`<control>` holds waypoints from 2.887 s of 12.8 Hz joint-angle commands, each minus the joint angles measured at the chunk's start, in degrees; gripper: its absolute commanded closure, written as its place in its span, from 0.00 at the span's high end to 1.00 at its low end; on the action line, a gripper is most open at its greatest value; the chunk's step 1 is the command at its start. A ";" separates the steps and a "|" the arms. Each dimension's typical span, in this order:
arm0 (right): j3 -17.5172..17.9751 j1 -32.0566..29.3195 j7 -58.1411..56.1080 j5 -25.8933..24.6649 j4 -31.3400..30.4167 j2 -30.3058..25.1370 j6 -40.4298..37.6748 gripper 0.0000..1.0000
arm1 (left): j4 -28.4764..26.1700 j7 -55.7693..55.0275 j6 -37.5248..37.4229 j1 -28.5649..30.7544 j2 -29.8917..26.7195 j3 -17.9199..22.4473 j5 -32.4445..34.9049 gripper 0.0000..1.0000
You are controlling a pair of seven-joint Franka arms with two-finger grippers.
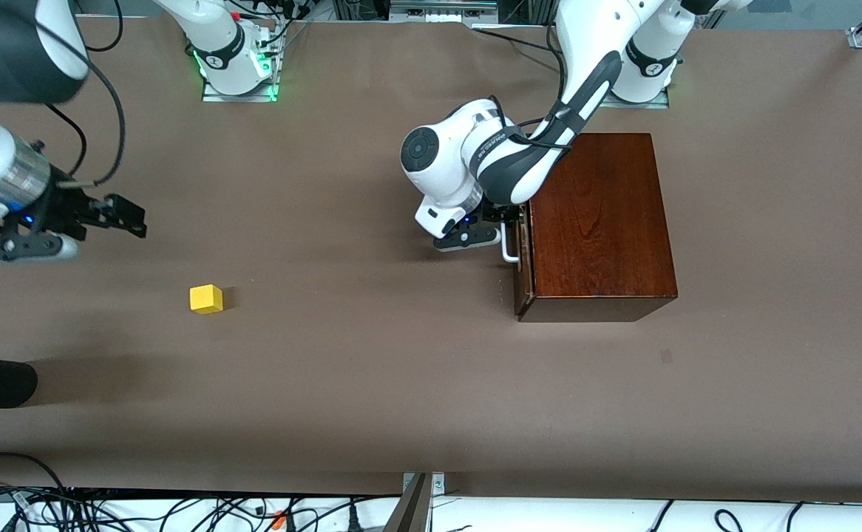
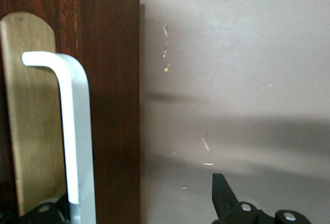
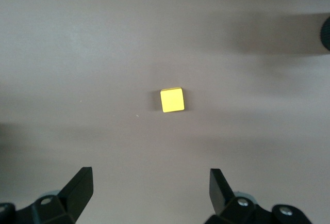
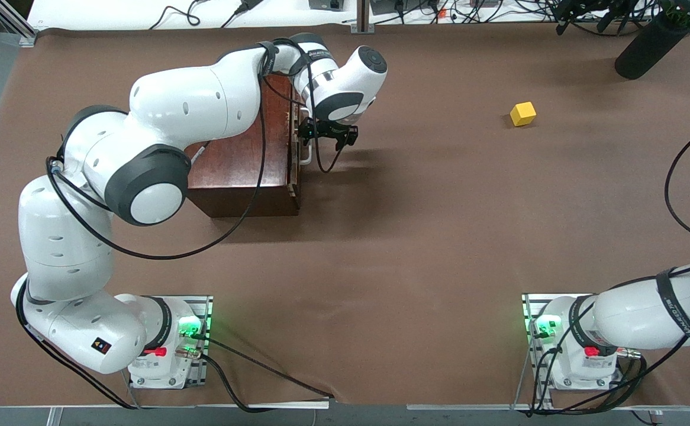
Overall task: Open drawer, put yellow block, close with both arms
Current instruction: 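Pull the drawer open with the left gripper while the right gripper reaches the cube, then close the right gripper on the yellow cube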
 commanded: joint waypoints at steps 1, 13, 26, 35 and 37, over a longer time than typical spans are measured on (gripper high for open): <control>0.14 -0.56 -4.86 -0.65 1.68 5.22 0.48 1.00 | -0.70 -0.92 7.60 -0.53 -0.98 -0.25 -3.10 1.00; 0.23 -0.47 -5.31 -0.21 -2.10 19.29 16.47 1.00 | -0.52 -1.28 24.32 -1.23 1.57 -0.25 -8.03 1.00; 0.23 -2.49 -6.98 -0.12 -12.56 22.37 32.21 0.95 | 4.04 0.13 8.67 -1.40 0.07 -0.34 -7.15 1.00; 0.23 -2.49 -6.98 0.06 -12.82 22.64 32.13 0.68 | 4.13 0.30 6.22 -3.78 0.60 0.63 -6.72 1.00; 0.23 -2.49 -6.98 0.06 -12.82 22.64 32.13 0.60 | 6.14 2.49 2.19 -3.86 0.69 0.45 -4.61 1.00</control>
